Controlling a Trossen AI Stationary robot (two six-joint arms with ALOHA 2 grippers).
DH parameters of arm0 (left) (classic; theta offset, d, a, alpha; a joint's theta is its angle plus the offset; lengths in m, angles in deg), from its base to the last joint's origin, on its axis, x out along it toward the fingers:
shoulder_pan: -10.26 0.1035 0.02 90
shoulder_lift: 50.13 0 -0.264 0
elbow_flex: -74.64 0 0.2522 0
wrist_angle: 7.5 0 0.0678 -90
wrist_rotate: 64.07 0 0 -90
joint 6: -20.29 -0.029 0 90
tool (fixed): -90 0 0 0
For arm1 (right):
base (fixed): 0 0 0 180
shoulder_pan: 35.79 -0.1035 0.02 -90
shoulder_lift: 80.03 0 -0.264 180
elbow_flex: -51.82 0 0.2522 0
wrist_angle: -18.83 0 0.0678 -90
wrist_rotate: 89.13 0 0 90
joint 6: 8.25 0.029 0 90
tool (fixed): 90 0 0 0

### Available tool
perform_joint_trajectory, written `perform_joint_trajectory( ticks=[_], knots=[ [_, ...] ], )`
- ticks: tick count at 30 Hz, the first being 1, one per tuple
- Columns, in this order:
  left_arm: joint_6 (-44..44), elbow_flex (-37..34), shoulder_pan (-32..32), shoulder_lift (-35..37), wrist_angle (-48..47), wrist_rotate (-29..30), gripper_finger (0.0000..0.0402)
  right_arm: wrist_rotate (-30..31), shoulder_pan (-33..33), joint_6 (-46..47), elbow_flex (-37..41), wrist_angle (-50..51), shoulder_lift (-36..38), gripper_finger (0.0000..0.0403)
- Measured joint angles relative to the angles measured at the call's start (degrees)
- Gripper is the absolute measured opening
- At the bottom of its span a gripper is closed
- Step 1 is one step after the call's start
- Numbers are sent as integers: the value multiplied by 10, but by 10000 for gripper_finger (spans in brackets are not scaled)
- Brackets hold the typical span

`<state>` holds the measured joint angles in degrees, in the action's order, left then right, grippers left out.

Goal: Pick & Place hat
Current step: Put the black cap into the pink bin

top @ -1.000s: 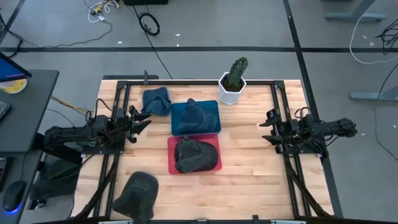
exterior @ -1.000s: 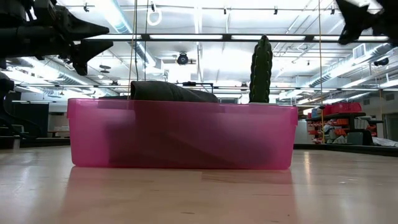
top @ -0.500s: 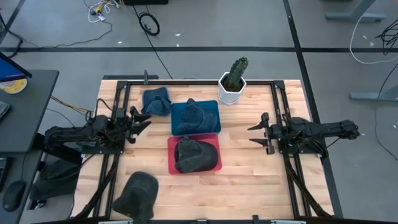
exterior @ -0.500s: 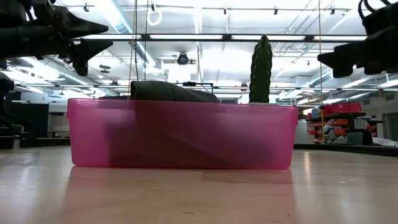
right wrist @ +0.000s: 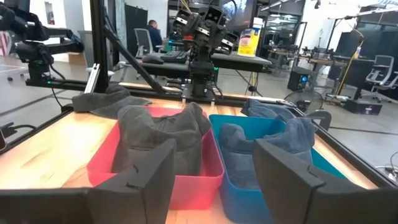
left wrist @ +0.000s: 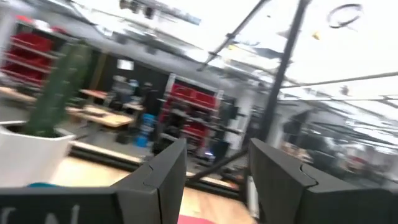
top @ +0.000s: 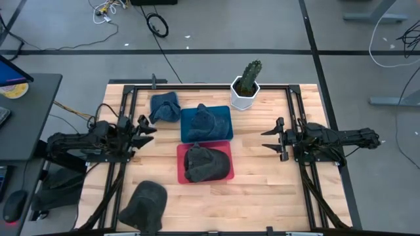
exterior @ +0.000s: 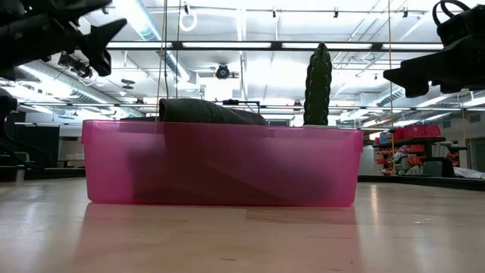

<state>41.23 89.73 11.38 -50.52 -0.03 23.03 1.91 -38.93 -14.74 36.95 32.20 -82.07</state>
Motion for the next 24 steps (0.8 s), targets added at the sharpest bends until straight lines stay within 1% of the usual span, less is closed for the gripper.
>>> perform_joint_trajectory(
  ticks=[3, 5, 8, 11, 14, 17, 19, 22, 24],
  knots=[
    [-3, 2, -21, 0, 42, -46, 179, 0, 0, 0, 0, -2, 0, 217],
    [-16, 9, -45, -1, 55, -66, 179, 0, 0, 0, 0, -4, 0, 217],
    [-38, 25, -92, -13, 58, -71, 179, 0, 0, 0, 0, -4, 0, 217],
    [-75, 37, -143, -51, 72, -69, 179, 0, 0, 0, 0, -4, 0, 217],
    [-115, 52, -196, -112, 106, -65, 179, 0, 0, 0, -1, -4, 0, 217],
    [-185, 88, -247, -187, 103, -56, 179, 0, 0, 0, -1, -4, 0, 217],
    [-230, 117, -280, -239, 95, -39, 179, 0, 0, 0, -1, -4, 0, 217],
    [-298, 174, -328, -316, 45, -30, 179, 0, 0, 0, -1, -4, 0, 217],
    [-331, 216, -361, -358, -12, 2, 179, 0, 0, 0, -1, -4, 0, 217]
  ],
)
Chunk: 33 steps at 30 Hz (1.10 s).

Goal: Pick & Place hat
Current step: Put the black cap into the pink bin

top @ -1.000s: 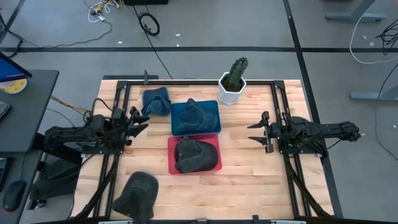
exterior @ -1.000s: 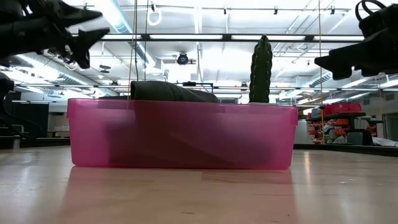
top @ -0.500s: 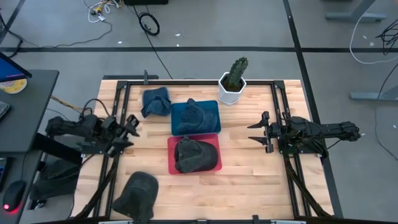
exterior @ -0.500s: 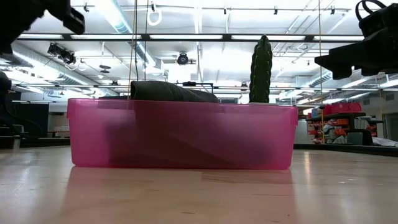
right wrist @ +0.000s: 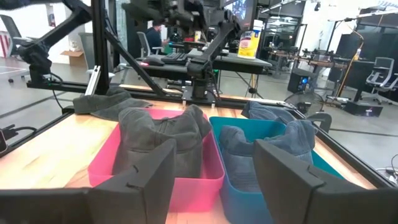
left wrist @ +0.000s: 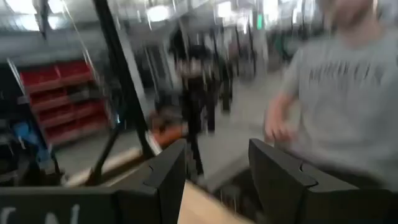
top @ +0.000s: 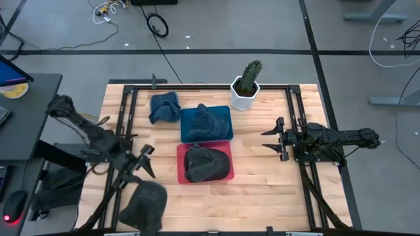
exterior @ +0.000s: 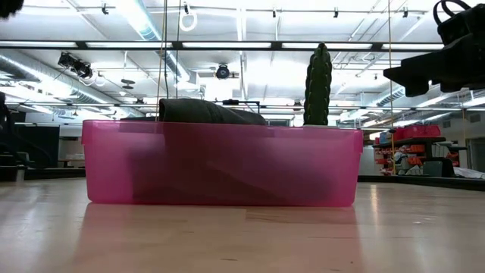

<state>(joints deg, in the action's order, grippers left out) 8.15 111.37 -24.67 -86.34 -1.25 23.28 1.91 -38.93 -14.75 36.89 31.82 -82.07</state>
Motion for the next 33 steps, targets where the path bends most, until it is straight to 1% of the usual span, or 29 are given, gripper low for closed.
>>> perform_joint_trajectory(
  ticks=[2, 4, 6, 11, 17, 21, 25, 29, 33],
  knots=[
    [-23, 43, -32, -35, -60, 64, 179, 0, 0, 0, 0, 0, 0, 217],
    [-24, 82, -61, -67, -125, 144, 179, 0, 0, 0, 0, 0, 0, 217],
    [-12, 116, -89, -97, -189, 192, 179, 0, 0, 0, 0, 0, 0, 217],
    [34, 198, -154, -160, -280, 248, 179, 0, 0, 0, 0, 0, 0, 217],
    [154, 313, -221, -256, -445, 293, 179, 0, 0, 0, 0, 0, 0, 217],
    [225, 372, -245, -343, -527, 298, 179, 0, 0, 0, 0, 0, 0, 217],
    [288, 395, -254, -417, -560, 294, 179, 0, 0, 0, 0, 0, 0, 217],
    [365, 396, -254, -481, -565, 230, 179, 0, 0, 0, 0, 0, 0, 217],
    [433, 397, -254, -530, -592, 191, 179, 0, 0, 0, 0, 0, 0, 217]
  ],
)
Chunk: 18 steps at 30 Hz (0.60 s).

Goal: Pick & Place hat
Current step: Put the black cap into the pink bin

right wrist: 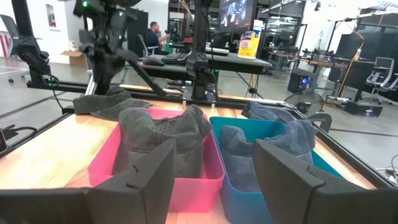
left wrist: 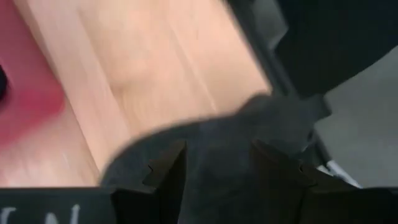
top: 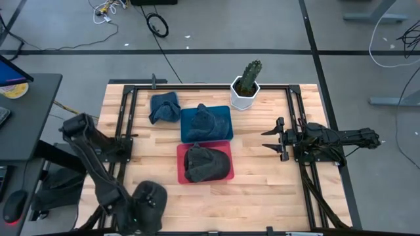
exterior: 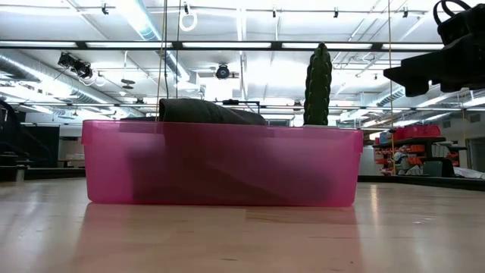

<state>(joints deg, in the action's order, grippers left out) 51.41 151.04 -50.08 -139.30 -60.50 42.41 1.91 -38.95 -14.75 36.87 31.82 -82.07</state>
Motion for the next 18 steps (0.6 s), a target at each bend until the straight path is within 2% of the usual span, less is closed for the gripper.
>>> perform_joint_trajectory(
  ticks=[9, 14, 18],
  knots=[
    [102, 0, 3, -58, -71, -79, 179, 0, 0, 0, 0, 0, 0, 217],
    [115, 0, 5, -77, -117, -82, 179, 0, 0, 0, 0, 0, 0, 217],
    [115, 1, 7, -80, -106, -82, 179, 0, 0, 0, 0, 0, 0, 217]
  ],
)
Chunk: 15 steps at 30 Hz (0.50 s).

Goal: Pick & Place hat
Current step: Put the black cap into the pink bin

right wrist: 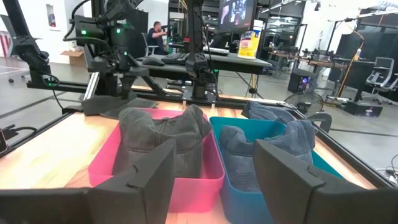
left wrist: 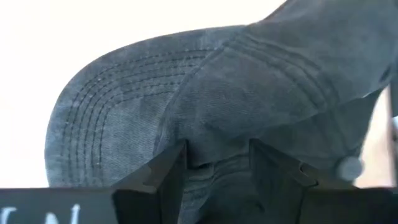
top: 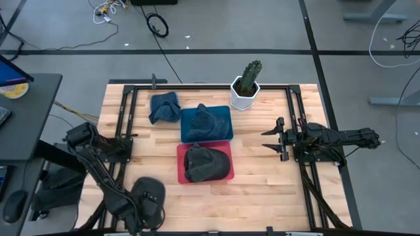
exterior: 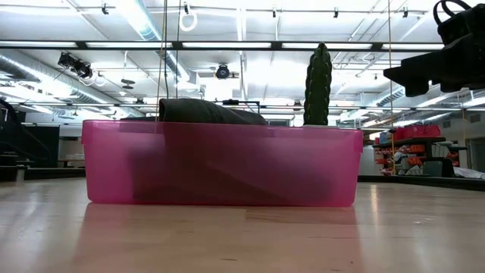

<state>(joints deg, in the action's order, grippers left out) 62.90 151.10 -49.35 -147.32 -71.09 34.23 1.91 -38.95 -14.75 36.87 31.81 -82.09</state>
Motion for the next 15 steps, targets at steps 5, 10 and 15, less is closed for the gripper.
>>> perform_joint_trajectory(
  ticks=[5, 10, 15],
  knots=[
    [-2, 37, 0, 1, -12, 0, 179, 0, 0, 0, 0, 0, 0, 217],
    [19, 58, -4, 1, -78, 26, 172, 0, 0, 0, 0, 0, 0, 217],
    [27, 31, -7, 1, -86, 22, 155, 0, 0, 0, 0, 0, 0, 217]
  ],
)
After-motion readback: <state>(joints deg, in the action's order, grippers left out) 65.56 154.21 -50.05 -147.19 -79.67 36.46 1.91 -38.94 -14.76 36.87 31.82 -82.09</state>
